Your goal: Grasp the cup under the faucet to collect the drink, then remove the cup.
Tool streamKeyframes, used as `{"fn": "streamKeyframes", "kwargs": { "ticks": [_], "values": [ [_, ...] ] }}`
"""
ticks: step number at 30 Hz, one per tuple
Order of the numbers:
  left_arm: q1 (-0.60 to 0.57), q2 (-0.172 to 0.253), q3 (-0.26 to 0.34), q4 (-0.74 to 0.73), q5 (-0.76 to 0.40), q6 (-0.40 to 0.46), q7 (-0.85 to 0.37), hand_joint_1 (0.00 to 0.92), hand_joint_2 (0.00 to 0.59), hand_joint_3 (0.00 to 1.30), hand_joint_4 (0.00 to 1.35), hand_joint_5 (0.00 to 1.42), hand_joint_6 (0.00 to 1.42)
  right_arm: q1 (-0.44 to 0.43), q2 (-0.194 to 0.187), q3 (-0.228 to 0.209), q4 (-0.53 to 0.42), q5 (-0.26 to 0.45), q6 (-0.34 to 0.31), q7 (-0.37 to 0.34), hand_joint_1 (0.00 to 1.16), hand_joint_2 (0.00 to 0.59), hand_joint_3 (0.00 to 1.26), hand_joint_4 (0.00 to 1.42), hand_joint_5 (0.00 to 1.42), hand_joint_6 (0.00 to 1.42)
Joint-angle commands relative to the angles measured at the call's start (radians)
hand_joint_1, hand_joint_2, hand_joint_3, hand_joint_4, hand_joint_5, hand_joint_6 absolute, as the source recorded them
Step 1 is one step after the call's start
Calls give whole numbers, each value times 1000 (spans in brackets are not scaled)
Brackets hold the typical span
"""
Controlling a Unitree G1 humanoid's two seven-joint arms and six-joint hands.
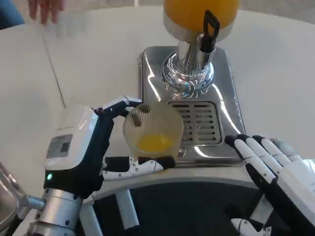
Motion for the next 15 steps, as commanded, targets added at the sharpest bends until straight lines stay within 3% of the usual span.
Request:
{"fn": "streamKeyframes", "kwargs": {
  "ticks": [1, 15],
  "values": [
    [-1, -5, 5, -35, 4, -36, 3, 596, 0, 1013, 1222, 1424, 1424, 13, -2, -4, -1, 4, 6, 9, 294, 477, 0, 0, 0, 0],
    [91, 4, 33, -132, 0, -61, -25, 602, 0, 1007, 1222, 1424, 1424, 24, 2, -8, -11, -14, -18, -16, 294, 477, 0, 0, 0, 0]
  ]
}}
